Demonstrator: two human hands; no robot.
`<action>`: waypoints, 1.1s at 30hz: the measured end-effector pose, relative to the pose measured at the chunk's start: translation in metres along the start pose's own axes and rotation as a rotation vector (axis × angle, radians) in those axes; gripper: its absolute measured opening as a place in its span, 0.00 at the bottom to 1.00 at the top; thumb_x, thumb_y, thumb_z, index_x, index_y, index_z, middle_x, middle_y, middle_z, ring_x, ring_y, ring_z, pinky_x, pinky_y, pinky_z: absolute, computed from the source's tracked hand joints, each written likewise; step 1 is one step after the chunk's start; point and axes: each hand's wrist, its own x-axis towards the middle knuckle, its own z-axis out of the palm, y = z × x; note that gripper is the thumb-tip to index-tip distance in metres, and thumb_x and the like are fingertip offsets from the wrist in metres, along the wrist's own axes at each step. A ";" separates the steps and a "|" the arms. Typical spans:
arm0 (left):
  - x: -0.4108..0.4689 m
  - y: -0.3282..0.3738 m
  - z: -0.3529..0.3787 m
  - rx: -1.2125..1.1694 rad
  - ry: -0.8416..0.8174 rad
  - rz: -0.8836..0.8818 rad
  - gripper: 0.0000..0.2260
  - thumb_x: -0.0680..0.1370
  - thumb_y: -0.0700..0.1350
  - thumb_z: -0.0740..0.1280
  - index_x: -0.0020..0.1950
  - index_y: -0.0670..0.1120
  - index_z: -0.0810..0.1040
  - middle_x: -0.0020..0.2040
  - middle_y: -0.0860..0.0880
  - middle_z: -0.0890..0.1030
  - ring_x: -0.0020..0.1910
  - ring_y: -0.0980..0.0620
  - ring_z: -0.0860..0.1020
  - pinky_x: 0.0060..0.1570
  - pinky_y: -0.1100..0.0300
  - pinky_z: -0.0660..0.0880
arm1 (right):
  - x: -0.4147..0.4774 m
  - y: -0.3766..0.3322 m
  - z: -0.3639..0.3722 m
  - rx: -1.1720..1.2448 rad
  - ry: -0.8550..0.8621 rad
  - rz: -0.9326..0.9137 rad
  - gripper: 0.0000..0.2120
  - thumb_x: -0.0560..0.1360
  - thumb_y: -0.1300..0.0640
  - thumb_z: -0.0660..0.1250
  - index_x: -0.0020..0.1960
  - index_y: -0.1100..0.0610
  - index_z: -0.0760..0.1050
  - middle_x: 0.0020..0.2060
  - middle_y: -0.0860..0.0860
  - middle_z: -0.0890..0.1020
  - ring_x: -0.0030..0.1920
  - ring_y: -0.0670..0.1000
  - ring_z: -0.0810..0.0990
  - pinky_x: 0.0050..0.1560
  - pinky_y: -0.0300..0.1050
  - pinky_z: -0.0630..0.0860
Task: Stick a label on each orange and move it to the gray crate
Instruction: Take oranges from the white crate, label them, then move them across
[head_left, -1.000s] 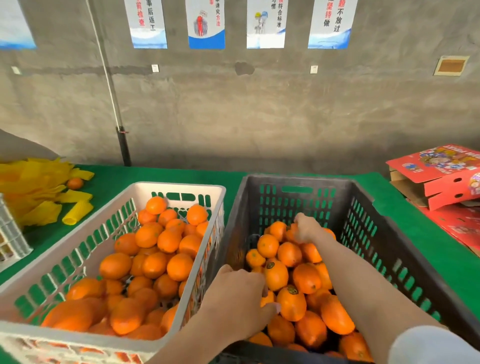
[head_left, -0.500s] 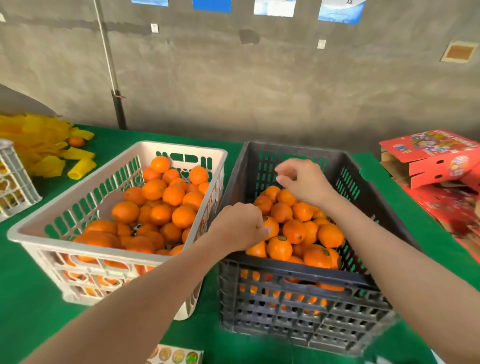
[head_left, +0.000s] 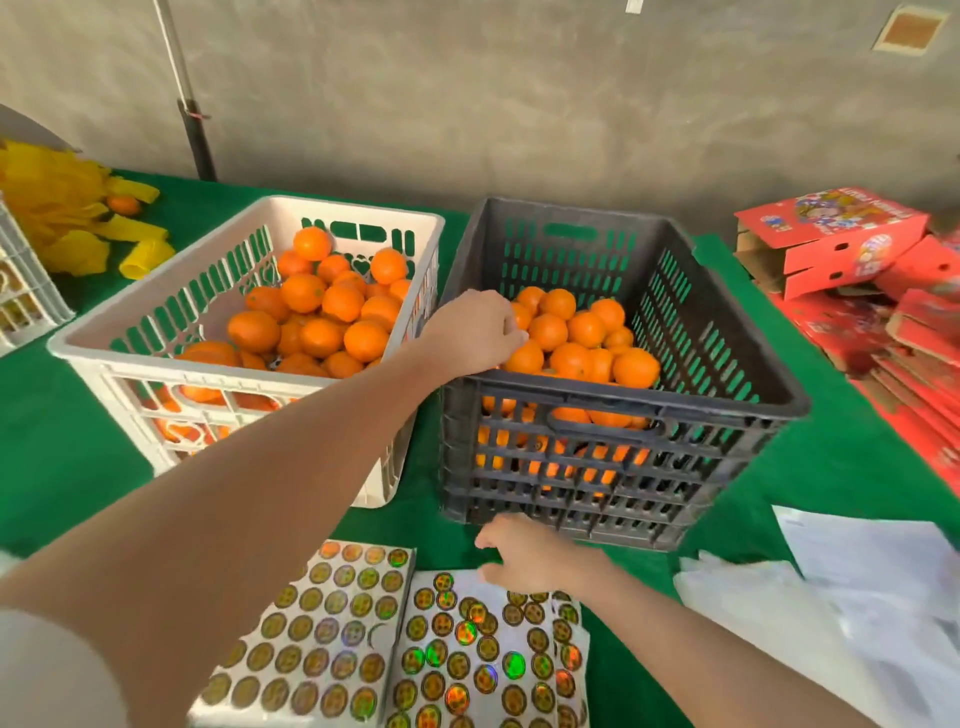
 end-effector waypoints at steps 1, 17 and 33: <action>-0.001 0.000 -0.001 0.012 -0.011 -0.004 0.17 0.80 0.49 0.63 0.41 0.39 0.81 0.38 0.42 0.82 0.37 0.46 0.79 0.34 0.59 0.71 | 0.006 0.002 0.008 -0.031 -0.012 0.041 0.21 0.79 0.51 0.62 0.61 0.69 0.73 0.59 0.64 0.76 0.60 0.62 0.74 0.60 0.56 0.72; -0.168 -0.019 0.074 -0.544 -0.240 -0.413 0.21 0.73 0.46 0.73 0.65 0.45 0.75 0.58 0.49 0.78 0.54 0.55 0.75 0.56 0.62 0.71 | -0.016 0.018 0.013 0.459 0.238 -0.038 0.08 0.75 0.58 0.69 0.38 0.52 0.74 0.37 0.45 0.76 0.39 0.42 0.76 0.42 0.37 0.71; -0.156 -0.031 0.112 -0.785 -0.537 -0.589 0.13 0.76 0.37 0.66 0.34 0.49 0.78 0.33 0.51 0.78 0.32 0.57 0.77 0.34 0.66 0.74 | -0.052 0.000 0.041 0.275 0.516 0.080 0.05 0.73 0.53 0.68 0.40 0.52 0.80 0.41 0.47 0.78 0.45 0.47 0.76 0.51 0.44 0.73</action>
